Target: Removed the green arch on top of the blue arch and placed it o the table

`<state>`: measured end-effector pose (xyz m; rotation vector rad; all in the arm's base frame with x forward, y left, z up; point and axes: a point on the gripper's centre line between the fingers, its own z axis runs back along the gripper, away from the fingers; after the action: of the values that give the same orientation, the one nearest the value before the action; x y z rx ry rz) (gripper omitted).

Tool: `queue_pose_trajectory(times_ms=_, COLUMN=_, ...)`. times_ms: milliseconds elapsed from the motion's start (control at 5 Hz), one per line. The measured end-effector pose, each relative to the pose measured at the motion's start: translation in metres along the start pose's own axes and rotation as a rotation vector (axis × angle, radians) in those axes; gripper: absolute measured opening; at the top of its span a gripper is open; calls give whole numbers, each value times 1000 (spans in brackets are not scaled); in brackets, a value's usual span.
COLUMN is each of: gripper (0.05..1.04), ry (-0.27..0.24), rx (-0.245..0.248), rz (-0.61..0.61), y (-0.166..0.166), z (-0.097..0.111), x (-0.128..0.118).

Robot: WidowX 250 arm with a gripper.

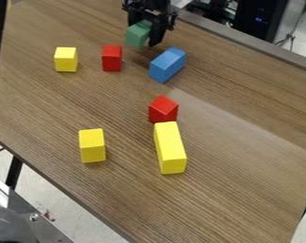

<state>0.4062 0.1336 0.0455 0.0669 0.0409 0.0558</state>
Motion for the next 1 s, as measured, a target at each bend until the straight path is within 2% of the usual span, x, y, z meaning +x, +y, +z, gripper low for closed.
queue_pose_trajectory(times_ms=400, gripper=606, ry=20, rx=-1, rz=-2, y=6, z=-10, x=0)
queue_pose_trajectory(times_ms=600, gripper=606, ry=15, rx=2, rz=-12, y=3, z=-9, x=2)
queue_pose_trajectory(times_ms=800, gripper=654, ry=7, rx=5, rz=-4, y=1, z=-11, x=3)
queue_pose_trajectory(times_ms=1000, gripper=943, ry=15, rx=5, rz=20, y=1, z=-16, x=0)
